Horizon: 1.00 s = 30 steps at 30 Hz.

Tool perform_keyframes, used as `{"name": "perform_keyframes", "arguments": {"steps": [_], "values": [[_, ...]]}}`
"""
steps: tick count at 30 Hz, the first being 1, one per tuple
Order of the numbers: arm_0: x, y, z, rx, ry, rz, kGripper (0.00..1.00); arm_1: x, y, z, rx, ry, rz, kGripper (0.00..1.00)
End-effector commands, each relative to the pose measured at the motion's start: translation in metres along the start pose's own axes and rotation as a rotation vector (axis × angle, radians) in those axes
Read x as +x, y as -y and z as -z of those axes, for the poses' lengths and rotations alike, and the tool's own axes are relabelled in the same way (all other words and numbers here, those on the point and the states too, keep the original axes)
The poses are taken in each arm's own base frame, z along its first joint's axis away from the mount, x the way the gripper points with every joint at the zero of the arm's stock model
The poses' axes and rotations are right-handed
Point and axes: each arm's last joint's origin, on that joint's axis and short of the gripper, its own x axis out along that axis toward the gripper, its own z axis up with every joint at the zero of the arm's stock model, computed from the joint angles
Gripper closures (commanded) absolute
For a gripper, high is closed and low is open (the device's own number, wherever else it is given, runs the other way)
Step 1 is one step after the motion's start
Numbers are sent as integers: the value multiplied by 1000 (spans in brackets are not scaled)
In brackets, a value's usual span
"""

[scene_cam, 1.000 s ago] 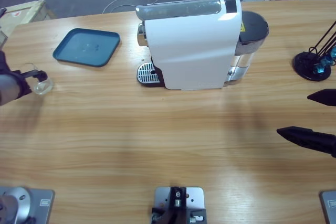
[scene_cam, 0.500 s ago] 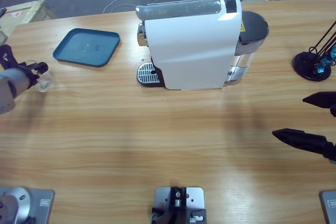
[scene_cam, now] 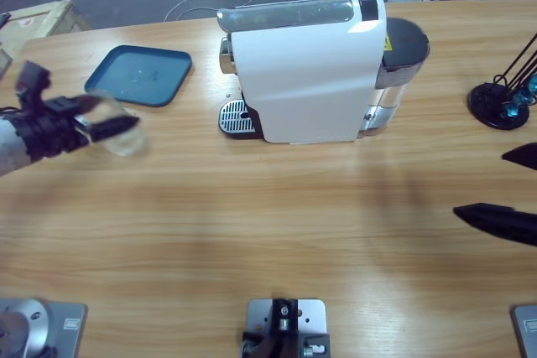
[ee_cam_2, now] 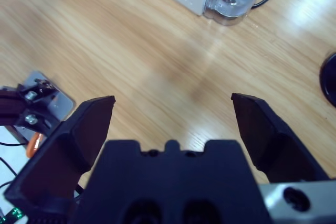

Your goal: Pour coffee

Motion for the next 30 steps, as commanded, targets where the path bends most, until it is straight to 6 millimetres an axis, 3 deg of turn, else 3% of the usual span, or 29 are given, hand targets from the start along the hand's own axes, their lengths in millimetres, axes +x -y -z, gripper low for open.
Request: {"name": "perform_keyframes", "arguments": {"steps": [1,6,12,19,30], "values": [[48,-9,-22,323,80,258,1000,0,3,14,11,-10,-9,0],[100,-11,-25,339,150,364,1000,-2,5,18,26,8,-14,0],[142,0,-28,353,173,442,1000,-1,5,18,27,7,-14,0],[159,-3,-39,297,170,457,1000,-3,6,20,29,16,-17,0],[163,10,-48,291,128,518,1000,-3,6,20,30,17,-13,0]]}}
